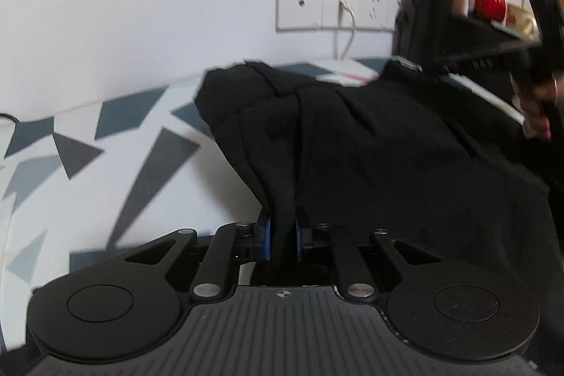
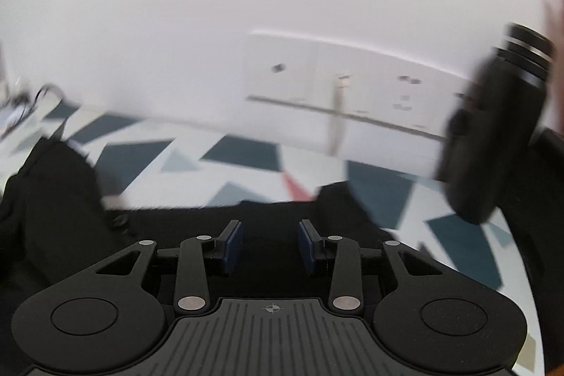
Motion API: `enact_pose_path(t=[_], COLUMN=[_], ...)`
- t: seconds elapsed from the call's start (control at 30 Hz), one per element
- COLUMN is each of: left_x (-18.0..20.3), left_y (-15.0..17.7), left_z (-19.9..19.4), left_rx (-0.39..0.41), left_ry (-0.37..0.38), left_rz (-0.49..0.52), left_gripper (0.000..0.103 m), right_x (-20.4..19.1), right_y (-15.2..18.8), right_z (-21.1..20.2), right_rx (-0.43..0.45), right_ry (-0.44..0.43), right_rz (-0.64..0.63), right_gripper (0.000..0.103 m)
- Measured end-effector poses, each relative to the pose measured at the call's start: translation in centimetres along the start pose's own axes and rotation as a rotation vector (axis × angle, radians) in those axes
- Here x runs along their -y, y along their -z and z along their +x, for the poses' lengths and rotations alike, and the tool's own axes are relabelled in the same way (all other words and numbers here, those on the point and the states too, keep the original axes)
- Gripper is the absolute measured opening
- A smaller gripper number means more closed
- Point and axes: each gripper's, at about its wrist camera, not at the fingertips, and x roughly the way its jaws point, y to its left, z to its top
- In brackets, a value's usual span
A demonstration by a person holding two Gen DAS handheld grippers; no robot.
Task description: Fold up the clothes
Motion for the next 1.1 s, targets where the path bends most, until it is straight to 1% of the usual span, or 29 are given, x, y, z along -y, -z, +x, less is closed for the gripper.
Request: enact_pose_path(t=[0.03, 0.1, 0.17, 0.23, 0.27, 0.3, 0.33, 0.4, 0.5, 0.57, 0.7, 0.77, 0.83, 0.87, 0.9, 0.93, 1.03, 1.1], left_x=[0.0, -0.7, -1.3, -1.6, -1.6, -1.6, -1.6, -1.6, -2.1, -2.8, -3.3, -3.0, -2.4, -2.0, -1.6, -1.3, -1.1, -1.3], left_y=[0.3, 0.5, 0.6, 0.7, 0.7, 0.6, 0.5, 0.3, -0.5, -1.2, -3.1, -3.7, -4.0, -4.0, -4.0, -3.9, -3.8, -3.9], left_z=[0.0, 0.0, 0.2, 0.3, 0.3, 0.4, 0.4, 0.2, 0.1, 0.1, 1.3, 2.5, 3.6, 4.0, 4.4, 4.7, 4.9, 4.9], left_rx=[-0.001, 0.002, 0.004, 0.006, 0.005, 0.001, -0.001, 0.001, 0.029, 0.053, 0.095, 0.110, 0.124, 0.132, 0.132, 0.131, 0.120, 0.115], left_ry=[0.001, 0.016, 0.034, 0.041, 0.042, 0.041, 0.040, 0.038, 0.031, 0.024, -0.010, -0.030, -0.057, -0.075, -0.088, -0.100, -0.107, -0.120], left_rz=[-0.004, -0.044, -0.081, -0.093, -0.098, -0.104, -0.100, -0.085, -0.092, -0.108, -0.105, -0.084, -0.056, -0.039, -0.026, -0.014, -0.010, -0.026], left_gripper=[0.014, 0.015, 0.015, 0.015, 0.015, 0.015, 0.015, 0.014, 0.012, 0.012, 0.011, 0.011, 0.011, 0.011, 0.011, 0.011, 0.013, 0.029], right_x=[-0.5, -0.9, -0.5, 0.2, 0.5, 0.8, 1.0, 1.4, 1.7, 1.1, -0.5, -2.4, -4.0, -4.2, -4.3, -4.4, -4.4, -3.7], right_y=[0.1, 0.5, 1.0, 1.6, 1.8, 2.0, 2.2, 2.6, 3.1, 3.7, 4.7, 5.2, 5.7, 5.8, 5.7, 5.5, 4.8, 4.4], right_z=[0.5, 1.4, 2.0, 2.2, 1.9, 1.6, 1.1, -0.1, -2.2, -3.3, -5.0, -4.5, -3.3, -2.8, -2.3, -1.8, -0.5, 0.3], right_rx=[-0.012, -0.039, -0.068, -0.095, -0.101, -0.107, -0.120, -0.141, -0.164, -0.180, -0.211, -0.224, -0.225, -0.201, -0.196, -0.192, -0.155, -0.128], right_ry=[0.006, 0.021, 0.030, 0.029, 0.029, 0.029, 0.033, 0.034, -0.004, -0.064, -0.176, -0.187, -0.165, -0.170, -0.179, -0.187, -0.170, -0.141], right_rz=[-0.015, -0.027, -0.006, 0.028, 0.050, 0.071, 0.087, 0.113, 0.115, 0.084, 0.010, -0.076, -0.142, -0.129, -0.110, -0.089, -0.075, -0.029], right_gripper=[0.037, 0.046, 0.048, 0.050, 0.052, 0.058, 0.062, 0.066, 0.072, 0.074, 0.079, 0.080, 0.081, 0.087, 0.088, 0.088, 0.087, 0.077])
